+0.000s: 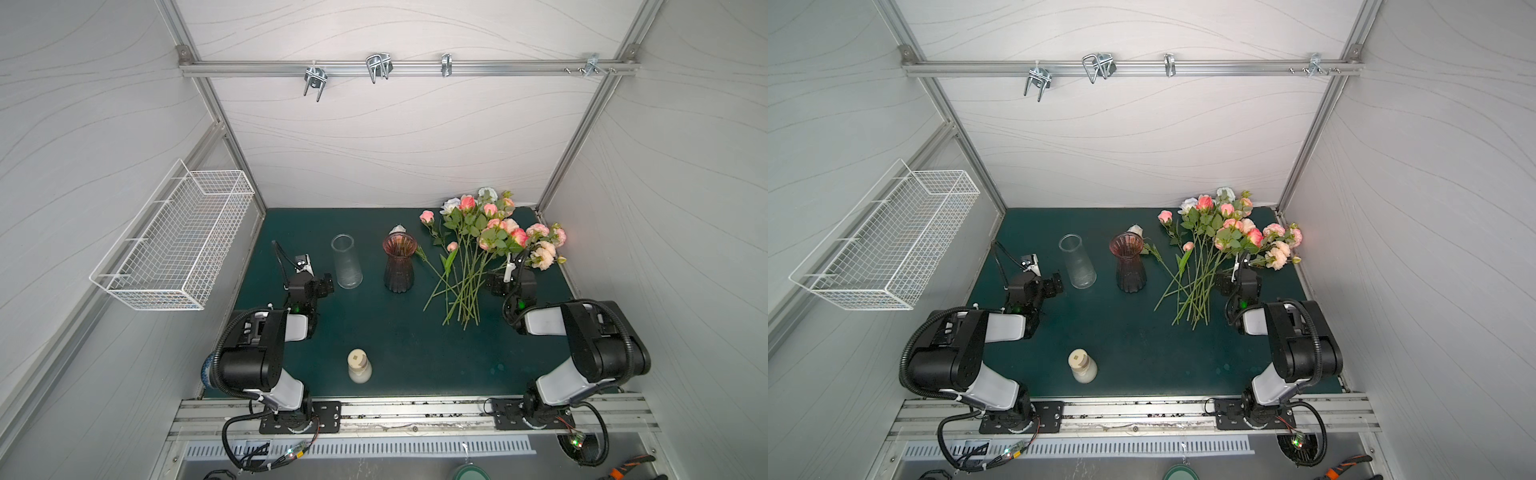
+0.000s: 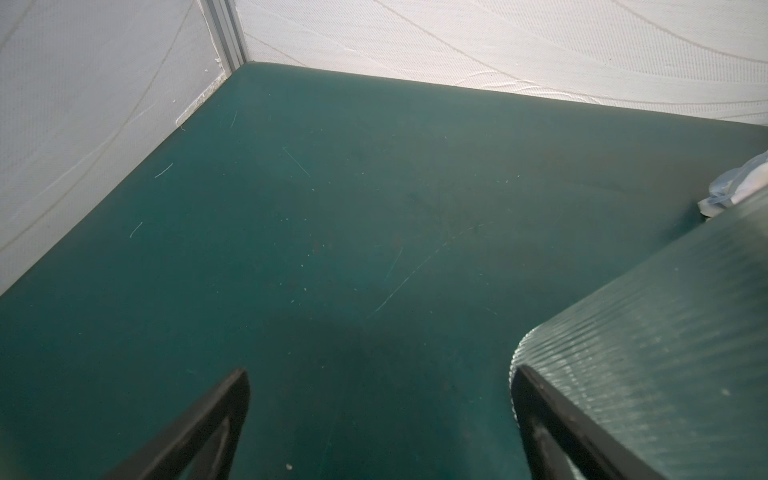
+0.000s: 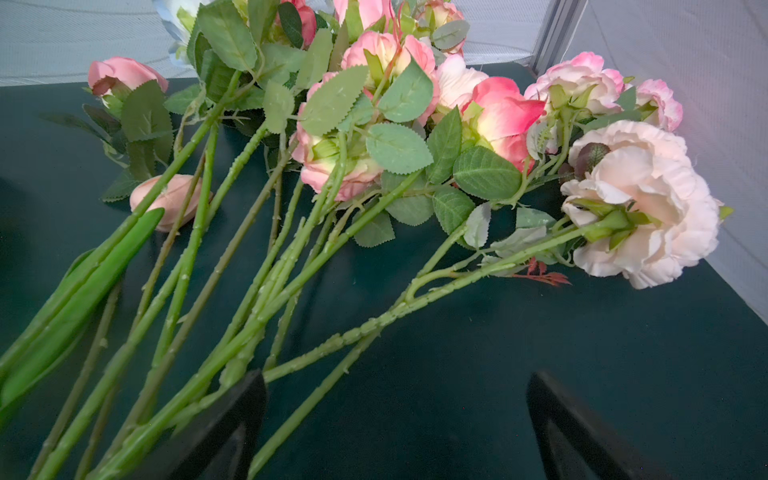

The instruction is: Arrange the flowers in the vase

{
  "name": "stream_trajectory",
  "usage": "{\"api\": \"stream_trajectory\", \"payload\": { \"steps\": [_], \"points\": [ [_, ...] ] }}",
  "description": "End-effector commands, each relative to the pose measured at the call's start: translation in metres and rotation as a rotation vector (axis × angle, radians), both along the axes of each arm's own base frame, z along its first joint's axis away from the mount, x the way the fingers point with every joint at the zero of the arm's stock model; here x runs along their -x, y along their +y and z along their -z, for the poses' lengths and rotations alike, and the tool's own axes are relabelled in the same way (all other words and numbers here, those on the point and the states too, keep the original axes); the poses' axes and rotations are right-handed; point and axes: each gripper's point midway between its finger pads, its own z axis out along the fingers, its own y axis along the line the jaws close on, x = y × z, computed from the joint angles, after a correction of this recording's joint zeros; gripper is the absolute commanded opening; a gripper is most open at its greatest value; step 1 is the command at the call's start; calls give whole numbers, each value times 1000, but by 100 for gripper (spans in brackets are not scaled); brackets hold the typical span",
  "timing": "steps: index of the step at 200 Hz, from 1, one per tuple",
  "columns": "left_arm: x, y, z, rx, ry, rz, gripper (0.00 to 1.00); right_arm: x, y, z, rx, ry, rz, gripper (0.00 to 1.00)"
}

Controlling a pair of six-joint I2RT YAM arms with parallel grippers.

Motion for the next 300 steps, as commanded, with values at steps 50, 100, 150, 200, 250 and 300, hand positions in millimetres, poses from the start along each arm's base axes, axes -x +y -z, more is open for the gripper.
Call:
{"api": "stream_trajectory", "payload": {
  "steps": [50,100,150,200,250,300],
  "points": [
    [-11,0,-16,-7,-52,6,100,-4,0,-9,-3,-31,-2,99],
    [-11,0,-16,-6,-52,5,100,-4,0,-10,-3,-32,-2,99],
    [-11,0,-15,-6,-50,6,100,-4,-1,-10,-4,-33,0,99],
    [-11,0,-16,-5,-55,6,100,-5,-3,-9,-14,-26,-2,99],
    [-12,23,-70,25,-22,-97,100,0,-5,-16,-35,-45,-3,99],
    [6,35,-152,57,-203,-186,100,-4,-7,-26,-17,-62,8,99]
  ]
}}
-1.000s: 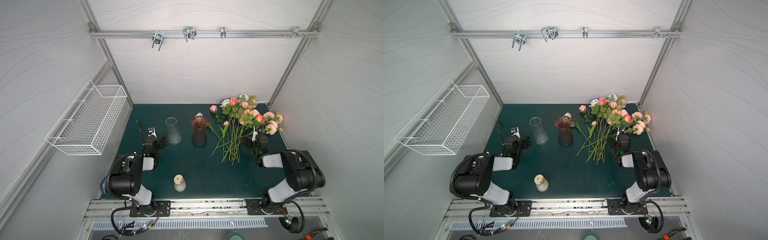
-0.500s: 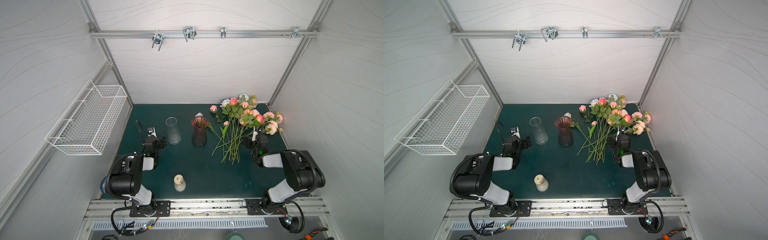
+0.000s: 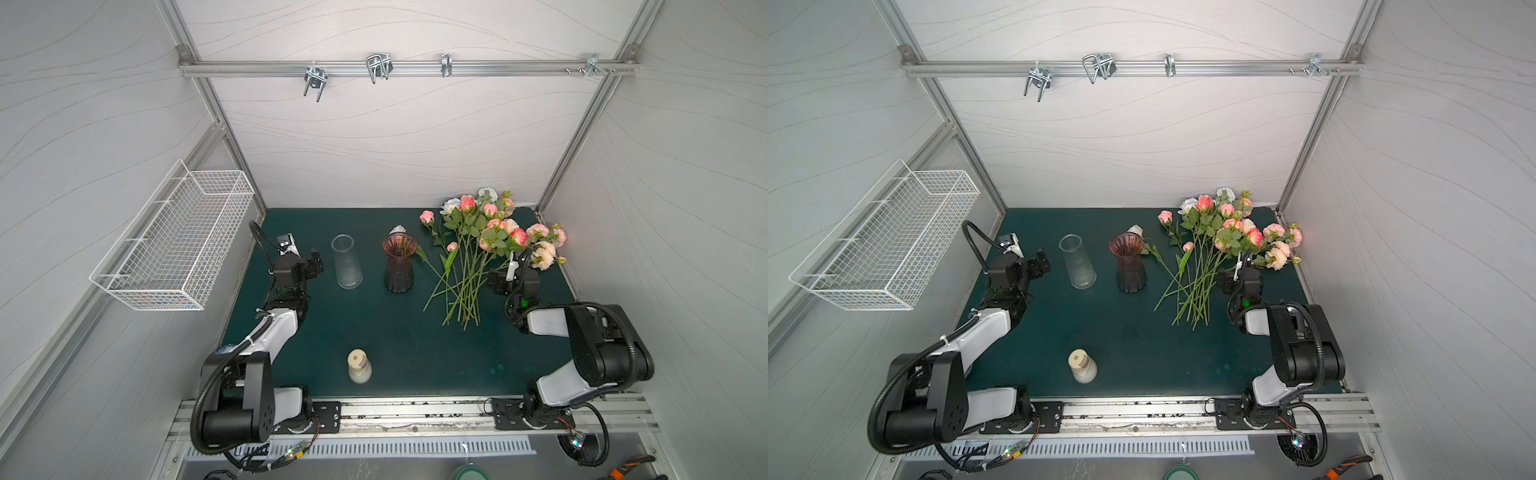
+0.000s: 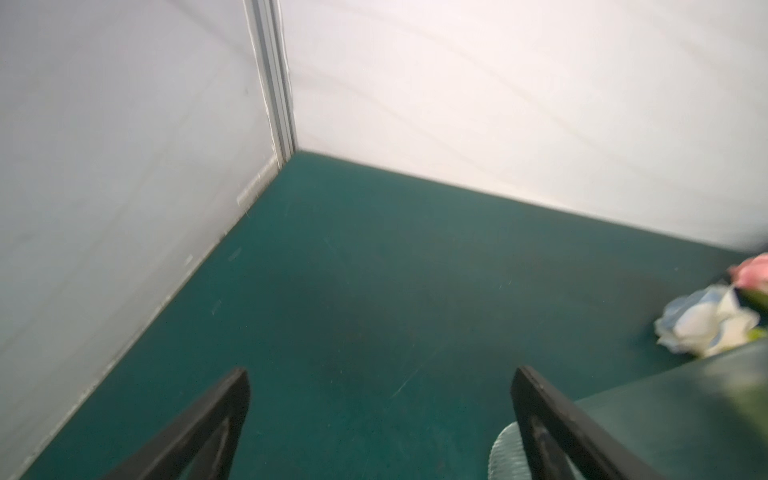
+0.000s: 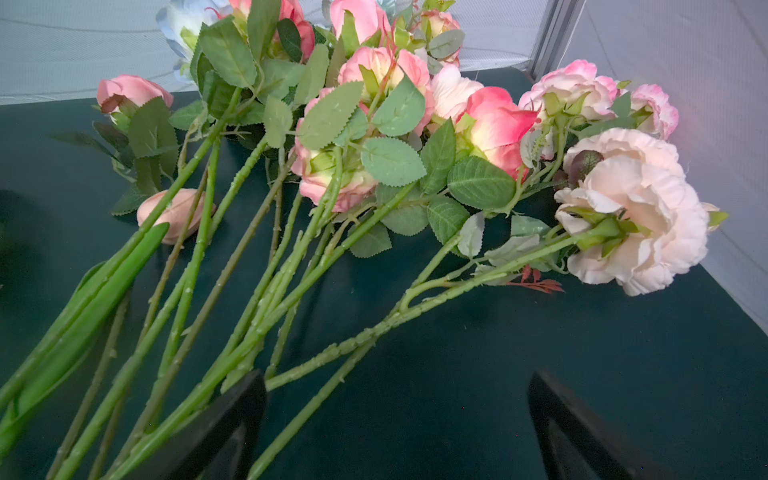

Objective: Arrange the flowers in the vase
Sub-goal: 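Reach the left gripper to the red vase while the right gripper moves to the roses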

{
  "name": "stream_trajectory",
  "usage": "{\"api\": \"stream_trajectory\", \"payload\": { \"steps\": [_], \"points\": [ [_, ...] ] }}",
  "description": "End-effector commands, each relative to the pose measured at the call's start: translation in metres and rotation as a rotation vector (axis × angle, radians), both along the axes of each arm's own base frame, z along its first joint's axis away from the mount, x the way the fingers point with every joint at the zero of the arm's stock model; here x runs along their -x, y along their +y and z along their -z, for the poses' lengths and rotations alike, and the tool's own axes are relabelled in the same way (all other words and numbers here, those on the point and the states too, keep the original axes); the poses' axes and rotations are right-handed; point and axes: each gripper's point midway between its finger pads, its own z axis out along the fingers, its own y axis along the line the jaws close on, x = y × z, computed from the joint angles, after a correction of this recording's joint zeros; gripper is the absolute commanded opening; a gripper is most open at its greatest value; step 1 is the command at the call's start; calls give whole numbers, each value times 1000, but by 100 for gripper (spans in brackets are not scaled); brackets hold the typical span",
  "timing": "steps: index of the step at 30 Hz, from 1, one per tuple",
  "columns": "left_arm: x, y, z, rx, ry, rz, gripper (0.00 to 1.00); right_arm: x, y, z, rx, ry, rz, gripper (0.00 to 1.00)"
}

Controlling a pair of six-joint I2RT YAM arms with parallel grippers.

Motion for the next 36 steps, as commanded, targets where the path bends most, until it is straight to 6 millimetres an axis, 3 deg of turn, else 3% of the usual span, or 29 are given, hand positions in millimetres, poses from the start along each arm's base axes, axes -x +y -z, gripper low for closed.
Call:
{"api": "stream_trajectory", "payload": {
  "steps": [1,4,9,11,13,14,15,16,18,23,25,28,36],
  "points": [
    [8,15,-42,43,-76,-97,100,0,-3,-16,8,-45,16,99],
    [21,25,-84,100,-169,-178,100,0,-24,-65,-7,-34,171,99],
    [45,36,-128,316,-308,-294,100,3,-34,-105,-22,6,303,99],
    [69,48,-125,471,-323,-439,100,12,-44,-103,-171,34,450,99],
    [94,56,-114,618,-306,-572,100,55,-55,-74,-449,219,740,99],
    [95,50,-116,641,-303,-538,100,53,-47,-71,-534,267,700,99],
    [92,42,-120,659,-308,-471,100,35,-29,-74,-600,269,533,99],
    [87,31,-124,689,-315,-396,100,31,-17,-73,-621,268,450,99],
    [81,10,-130,733,-312,-257,100,35,-5,-75,-667,251,423,99],
    [73,-38,-136,741,-137,-4,100,42,39,-106,-522,256,161,99],
    [71,-59,-129,749,-12,94,98,49,53,-110,-464,293,107,99],
    [69,-85,-118,764,91,207,87,60,77,-115,-395,297,19,99],
    [81,-155,-109,607,240,401,83,75,143,-130,-253,307,-222,99]
  ]
}}
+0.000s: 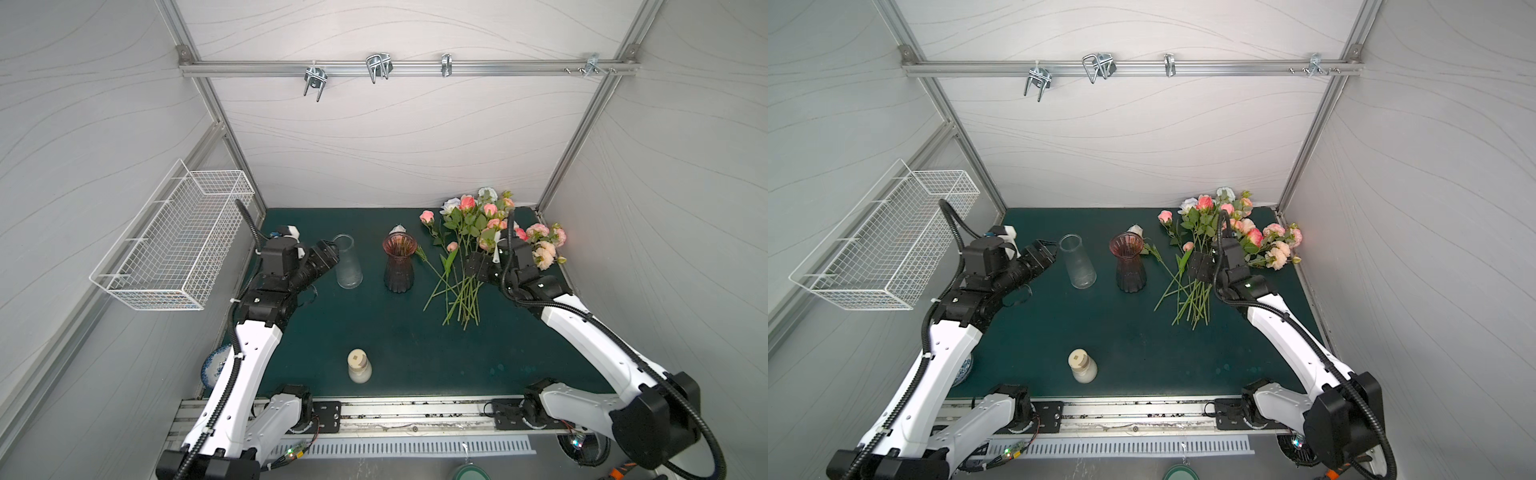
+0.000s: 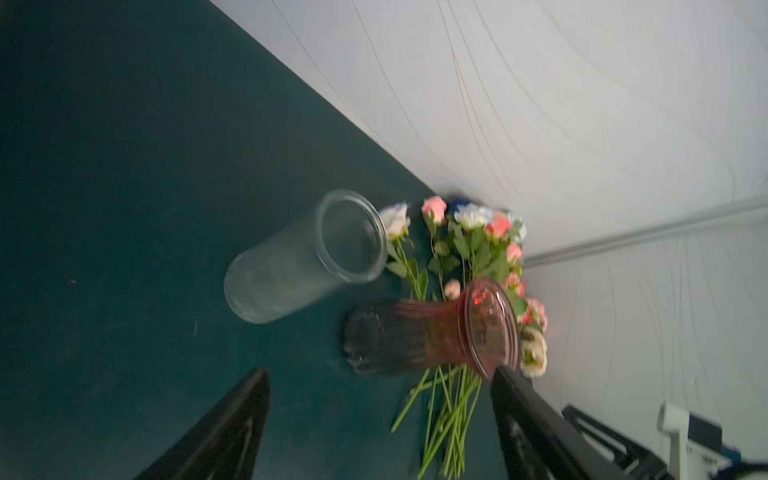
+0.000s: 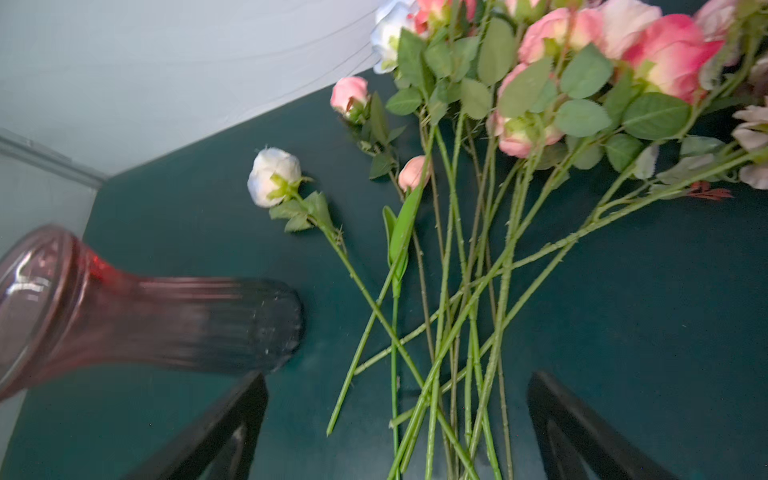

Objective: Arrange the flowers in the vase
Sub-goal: 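Reach the left gripper to the red vase while the right gripper moves to the roses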

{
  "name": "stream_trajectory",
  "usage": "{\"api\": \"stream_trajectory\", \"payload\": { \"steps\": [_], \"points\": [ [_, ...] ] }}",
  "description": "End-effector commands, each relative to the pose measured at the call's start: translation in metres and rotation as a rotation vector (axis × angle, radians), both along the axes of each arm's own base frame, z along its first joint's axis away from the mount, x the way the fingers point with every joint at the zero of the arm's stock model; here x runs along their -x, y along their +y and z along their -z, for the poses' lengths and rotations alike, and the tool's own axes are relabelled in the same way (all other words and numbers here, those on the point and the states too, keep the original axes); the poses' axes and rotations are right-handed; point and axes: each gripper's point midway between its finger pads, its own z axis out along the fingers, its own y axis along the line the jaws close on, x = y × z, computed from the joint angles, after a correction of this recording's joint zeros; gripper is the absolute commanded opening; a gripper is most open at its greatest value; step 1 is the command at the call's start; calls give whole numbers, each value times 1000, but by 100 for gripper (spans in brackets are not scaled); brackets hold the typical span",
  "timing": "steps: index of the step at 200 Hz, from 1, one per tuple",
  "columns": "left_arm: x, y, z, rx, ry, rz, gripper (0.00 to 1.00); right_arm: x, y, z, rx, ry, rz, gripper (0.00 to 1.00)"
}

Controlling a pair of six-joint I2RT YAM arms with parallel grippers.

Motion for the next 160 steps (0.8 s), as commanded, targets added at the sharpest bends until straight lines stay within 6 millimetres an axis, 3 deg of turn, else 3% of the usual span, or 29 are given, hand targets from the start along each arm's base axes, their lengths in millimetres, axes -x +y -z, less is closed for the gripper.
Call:
{"api": "stream_trajectory", "payload": {
  "steps": [1,29,65,113,160],
  "points": [
    [5,-31,-21,-54,-40,133,81,5,15,-4,88,-2,-77,99],
    [5,-76,-17,-107,-10,261,73,8,27,-2,112,-3,-104,99],
    [-13,-113,1,-189,43,319,69,11,25,-1,108,6,-86,99],
    [-52,-124,23,-262,128,247,70,23,19,-9,98,-14,-88,99],
    [-72,-131,40,-324,179,213,63,31,11,-16,104,-43,-84,99]
  ]
}}
